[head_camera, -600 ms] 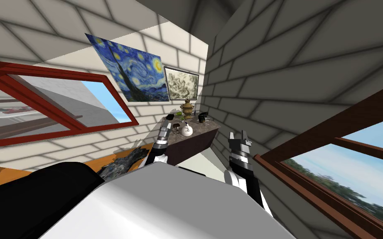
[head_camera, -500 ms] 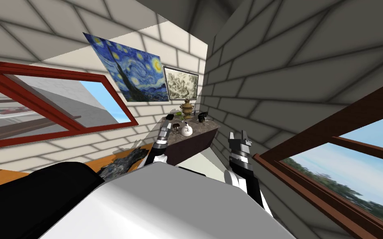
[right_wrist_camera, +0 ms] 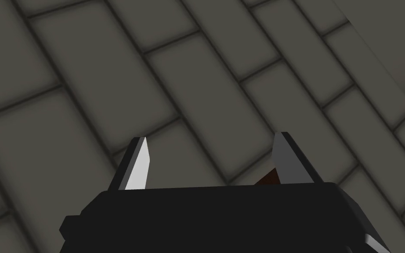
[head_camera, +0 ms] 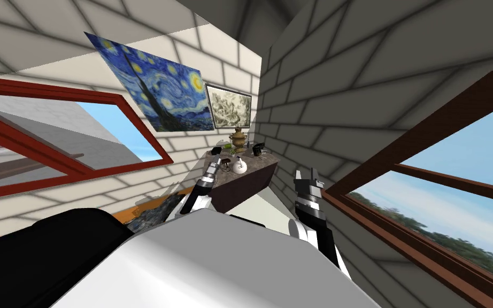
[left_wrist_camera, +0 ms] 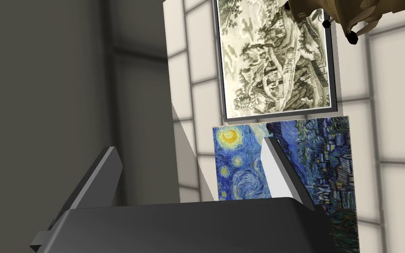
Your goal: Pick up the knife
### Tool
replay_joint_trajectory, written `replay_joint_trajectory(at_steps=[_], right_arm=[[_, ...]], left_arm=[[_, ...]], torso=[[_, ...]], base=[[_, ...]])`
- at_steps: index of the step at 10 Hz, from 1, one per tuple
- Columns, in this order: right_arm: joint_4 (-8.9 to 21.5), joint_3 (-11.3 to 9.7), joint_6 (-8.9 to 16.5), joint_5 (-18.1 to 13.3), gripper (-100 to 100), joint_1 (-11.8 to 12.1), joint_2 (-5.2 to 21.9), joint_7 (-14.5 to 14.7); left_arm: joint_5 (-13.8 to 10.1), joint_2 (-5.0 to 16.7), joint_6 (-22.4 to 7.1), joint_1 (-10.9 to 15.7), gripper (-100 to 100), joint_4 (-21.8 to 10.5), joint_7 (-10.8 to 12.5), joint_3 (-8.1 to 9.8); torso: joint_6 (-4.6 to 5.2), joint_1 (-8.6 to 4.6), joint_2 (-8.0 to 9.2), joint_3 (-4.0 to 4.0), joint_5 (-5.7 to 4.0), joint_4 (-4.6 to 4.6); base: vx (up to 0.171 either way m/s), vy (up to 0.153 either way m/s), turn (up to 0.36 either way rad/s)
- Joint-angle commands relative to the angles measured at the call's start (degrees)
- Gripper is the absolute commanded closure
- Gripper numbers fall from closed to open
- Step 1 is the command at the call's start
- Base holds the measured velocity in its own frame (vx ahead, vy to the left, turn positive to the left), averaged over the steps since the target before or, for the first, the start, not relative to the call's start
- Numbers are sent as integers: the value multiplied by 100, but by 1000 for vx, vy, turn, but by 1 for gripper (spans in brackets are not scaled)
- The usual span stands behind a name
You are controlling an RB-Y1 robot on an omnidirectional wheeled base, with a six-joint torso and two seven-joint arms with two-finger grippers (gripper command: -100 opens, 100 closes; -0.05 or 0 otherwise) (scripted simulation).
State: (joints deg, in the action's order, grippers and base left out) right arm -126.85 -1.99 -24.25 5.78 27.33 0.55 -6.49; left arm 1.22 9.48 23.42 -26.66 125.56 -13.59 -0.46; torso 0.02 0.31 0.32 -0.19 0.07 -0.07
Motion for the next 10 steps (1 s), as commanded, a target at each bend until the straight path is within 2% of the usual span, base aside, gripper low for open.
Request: replay_joint_trajectory(at_steps=[1,2,4,5,6,7,8,9,10], right_arm=[[0,0,0,0,0,0,0,0],[0,0,0,0,0,0,0,0],[0,0,0,0,0,0,0,0],[0,0,0,0,0,1,0,0],[0,0,0,0,0,1,0,0],[0,0,0,0,0,0,0,0],[0,0,0,0,0,1,0,0],[0,0,0,0,0,1,0,0],[0,0,0,0,0,2,0,0]], left_arm=[[-106,286,-286,257,-100,-187,-208,126],[-106,311,-356,257,-100,-187,-208,126],[-276,699,-738,599,-100,-454,-457,303],[-276,704,-840,602,-100,-454,-457,303],[-371,898,-1050,793,-100,-612,-588,391],[-371,898,-1111,793,-100,-612,-588,391],[-470,1089,-1337,995,-100,-786,-722,476],[-470,1089,-1401,995,-100,-786,-722,476],[-574,1276,-1603,1207,-100,-976,-857,559]], torso=[[0,0,0,0,0,0],[1,0,-3,1,0,0],[0,-5,-12,6,-1,2],[0,1,-10,6,0,2],[-3,-6,-11,6,-1,2],[0,-8,-9,5,-2,2],[-3,-12,-16,8,-2,3],[0,-9,-18,10,-2,4],[-4,-12,-19,10,-2,4]], base=[[-83,68,-192],[-62,55,-73],[-65,64,-159],[-67,52,-78],[-75,43,-165],[-51,38,-69],[-52,43,-136],[-51,35,-79],[-59,30,-143]])
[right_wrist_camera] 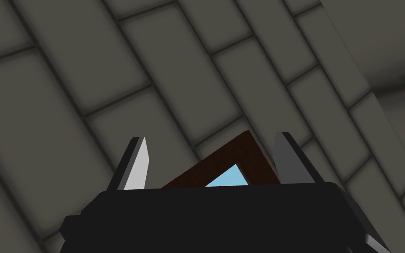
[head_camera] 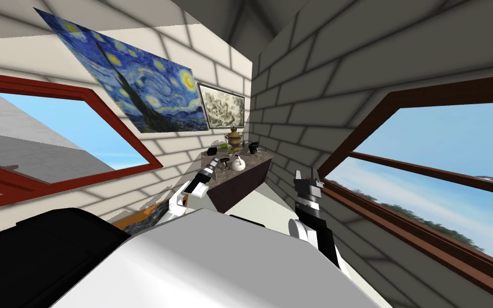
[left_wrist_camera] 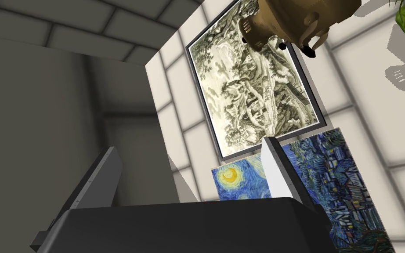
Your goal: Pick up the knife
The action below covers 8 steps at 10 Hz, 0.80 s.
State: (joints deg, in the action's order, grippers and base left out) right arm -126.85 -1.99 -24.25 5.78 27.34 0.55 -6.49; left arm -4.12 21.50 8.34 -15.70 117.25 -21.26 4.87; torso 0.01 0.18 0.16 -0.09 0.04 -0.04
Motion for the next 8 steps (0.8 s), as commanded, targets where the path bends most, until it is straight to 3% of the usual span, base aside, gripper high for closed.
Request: replay_joint_trajectory(at_steps=[1,2,3,4,5,6,8], right_arm=[[0,0,0,0,0,0,0,0],[0,0,0,0,0,1,0,0],[0,0,0,0,0,0,0,0],[0,1,0,0,0,1,0,0],[0,0,0,0,0,0,0,0],[0,1,0,0,0,1,0,0],[0,1,0,0,0,1,0,0]], left_arm=[[-41,74,-198,111,-100,-145,-91,25],[-149,254,-442,331,-100,-329,-226,104],[-149,254,-520,331,-100,-351,-226,104],[-260,427,-712,559,-100,-572,-362,177],[-260,427,-856,559,-100,-572,-362,177],[-374,591,-1007,775,-100,-808,-495,245],[-374,591,-1205,792,-100,-808,-495,245]], torso=[[0,0,0,0,0,0],[-3,2,-2,1,1,0],[0,6,0,0,2,0],[-4,7,0,0,2,0],[-1,8,-1,0,2,0],[-4,6,-3,2,2,1],[-5,7,-3,1,3,0]], base=[[-49,40,-80],[-67,48,-127],[-59,51,-88],[-55,50,-143],[-48,44,-98],[-60,52,-172],[-38,34,-17]])
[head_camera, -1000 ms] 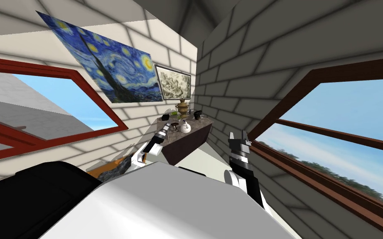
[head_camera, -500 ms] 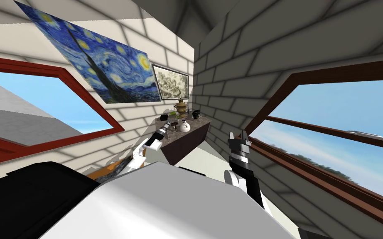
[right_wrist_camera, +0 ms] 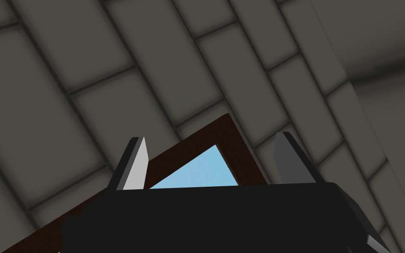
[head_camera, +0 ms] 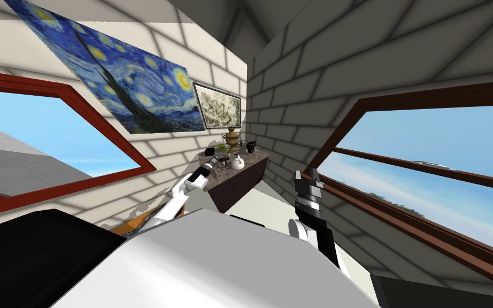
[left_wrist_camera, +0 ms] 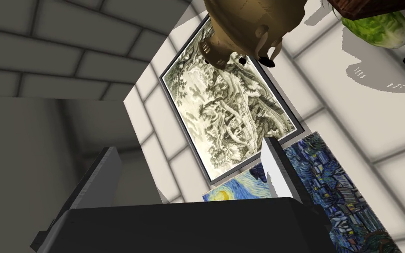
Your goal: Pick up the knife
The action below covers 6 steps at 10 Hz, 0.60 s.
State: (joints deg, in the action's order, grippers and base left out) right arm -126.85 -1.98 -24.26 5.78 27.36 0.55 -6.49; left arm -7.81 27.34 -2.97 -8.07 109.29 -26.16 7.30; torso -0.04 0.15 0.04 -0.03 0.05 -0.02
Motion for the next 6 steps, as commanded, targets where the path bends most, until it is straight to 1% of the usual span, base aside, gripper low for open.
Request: replay_joint_trajectory(at_steps=[1,2,3,4,5,6], right_arm=[[0,0,0,0,0,0,0,0],[0,-1,0,0,0,-1,0,0],[0,0,0,0,0,0,0,0],[0,0,0,0,0,0,0,0],[0,0,0,0,0,-1,0,0],[0,0,0,0,0,0,0,0]], left_arm=[[-121,162,-286,269,-100,-261,-136,63],[-121,162,-397,269,-100,-261,-136,63],[-121,162,-435,269,-100,-261,-136,63],[-239,307,-669,512,-100,-524,-264,116],[-239,307,-805,512,-100,-524,-264,116],[-359,442,-1014,745,-100,-715,-388,160]], torso=[[0,0,0,0,0,0],[4,0,2,0,-1,0],[0,3,3,-2,0,-1],[-1,0,-2,1,0,1],[3,4,1,0,0,0],[0,3,3,-1,0,0]], base=[[-44,21,-133],[-44,37,-87],[-18,24,4],[-39,37,-133],[-45,34,-87],[-56,43,-122]])
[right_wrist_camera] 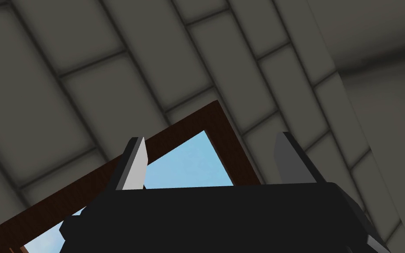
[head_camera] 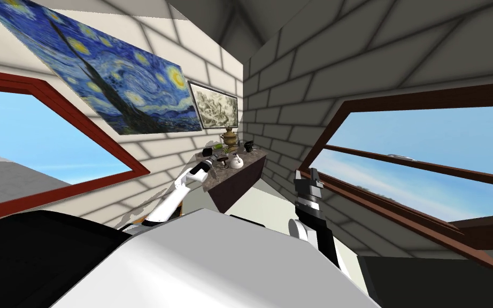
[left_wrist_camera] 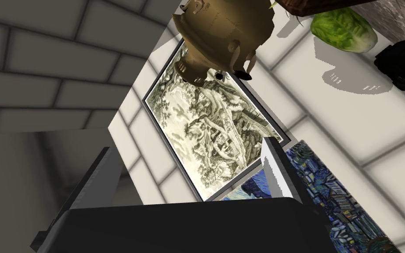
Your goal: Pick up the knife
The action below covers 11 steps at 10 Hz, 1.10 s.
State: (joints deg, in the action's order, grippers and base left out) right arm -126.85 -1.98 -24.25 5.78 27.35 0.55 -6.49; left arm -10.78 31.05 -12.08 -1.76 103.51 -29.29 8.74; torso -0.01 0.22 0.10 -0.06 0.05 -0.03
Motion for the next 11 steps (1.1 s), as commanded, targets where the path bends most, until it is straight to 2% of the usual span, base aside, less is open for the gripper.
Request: replay_joint_trajectory(at_steps=[1,2,3,4,5,7,8,9,10,11], right_arm=[[0,0,0,0,0,0,0,0],[0,0,0,0,0,1,0,0],[0,0,0,0,0,0,0,0],[0,0,0,0,0,1,0,0],[0,0,0,0,0,1,0,0],[0,0,0,0,0,1,0,0],[0,0,0,0,0,1,0,0],[0,0,0,0,0,1,0,0],[0,0,0,0,0,1,0,0],[0,0,0,0,0,1,0,0]], left_arm=[[-62,72,-273,129,-100,-222,-74,16],[-184,197,-467,327,-100,-357,-193,51],[-184,197,-623,380,-100,-510,-193,51],[-184,197,-659,380,-100,-510,-193,51],[-306,312,-887,633,-100,-792,-306,77],[-306,312,-1051,633,-100,-810,-306,77],[-429,420,-1264,887,-100,-1079,-413,93],[-429,420,-1426,887,-100,-1119,-413,93],[-552,521,-1623,1142,-100,-1320,-515,99],[-552,521,-1792,1142,-100,-1438,-515,99]], torso=[[0,0,0,0,0,0],[-4,0,1,-1,1,0],[0,4,0,0,1,0],[-4,2,-3,1,2,1],[-5,-6,-10,5,0,2],[-4,-4,-8,4,0,2],[-4,-8,-13,7,-1,3],[-1,-3,-12,7,0,3],[-4,-2,-10,6,1,2],[-1,-1,-10,6,0,2]], base=[[-51,43,-80],[-54,52,-115],[-43,45,-83],[-15,19,1],[-29,25,-100],[-22,26,-44],[-26,38,-111],[-30,38,-83],[-32,41,-123],[-36,34,-62]])
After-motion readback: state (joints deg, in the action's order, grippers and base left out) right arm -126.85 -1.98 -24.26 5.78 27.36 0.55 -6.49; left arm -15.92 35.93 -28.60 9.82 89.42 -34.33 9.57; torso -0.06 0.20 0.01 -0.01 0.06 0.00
